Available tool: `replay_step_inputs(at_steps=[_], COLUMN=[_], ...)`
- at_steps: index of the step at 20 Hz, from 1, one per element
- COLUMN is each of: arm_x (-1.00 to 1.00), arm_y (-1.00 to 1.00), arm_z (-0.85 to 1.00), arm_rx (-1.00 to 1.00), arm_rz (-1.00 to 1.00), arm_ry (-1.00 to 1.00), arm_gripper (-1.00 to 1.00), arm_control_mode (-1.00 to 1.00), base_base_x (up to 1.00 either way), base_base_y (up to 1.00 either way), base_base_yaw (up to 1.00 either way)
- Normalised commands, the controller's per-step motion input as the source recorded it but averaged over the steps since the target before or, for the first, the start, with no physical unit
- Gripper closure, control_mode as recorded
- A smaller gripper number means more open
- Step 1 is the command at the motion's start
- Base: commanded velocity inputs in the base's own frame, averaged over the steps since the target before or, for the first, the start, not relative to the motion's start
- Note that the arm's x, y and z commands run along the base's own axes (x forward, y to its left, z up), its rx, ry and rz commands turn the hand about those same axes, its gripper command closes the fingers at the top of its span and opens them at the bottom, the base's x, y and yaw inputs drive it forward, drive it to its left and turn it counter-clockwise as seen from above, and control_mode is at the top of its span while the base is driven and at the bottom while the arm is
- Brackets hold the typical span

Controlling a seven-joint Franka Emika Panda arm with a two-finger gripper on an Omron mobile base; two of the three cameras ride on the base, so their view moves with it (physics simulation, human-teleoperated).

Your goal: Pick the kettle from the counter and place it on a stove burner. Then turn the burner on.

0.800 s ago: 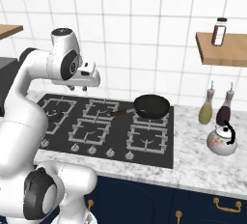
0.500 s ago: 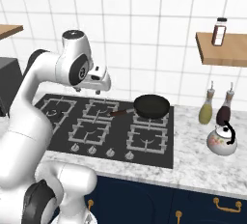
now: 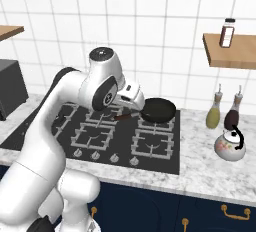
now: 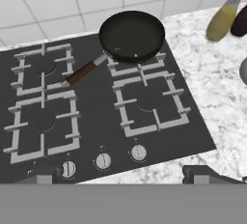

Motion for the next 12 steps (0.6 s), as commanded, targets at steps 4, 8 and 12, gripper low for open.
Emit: replay_step_inputs(at_steps=[4,8,12], arm_x=[-0.15,-0.03,0.00], arm_y=[-1.00,-1.00,-1.00], arm_z=[-0.05,0.00,-0.24], arm_rx=[0.00,0.00,0.00], arm_rz=[-0.20,-0.22,-0.27], arm_ry=[0.00,0.08,0.03], arm_gripper=[-1.00,-1.00,-1.00], arm_control_mode=[-1.00,-1.00,-1.00], base_base_x=[0.00,0.00,0.00], base_base_y=[0.00,0.00,0.00], base_base_yaw=[0.00,0.00,0.00])
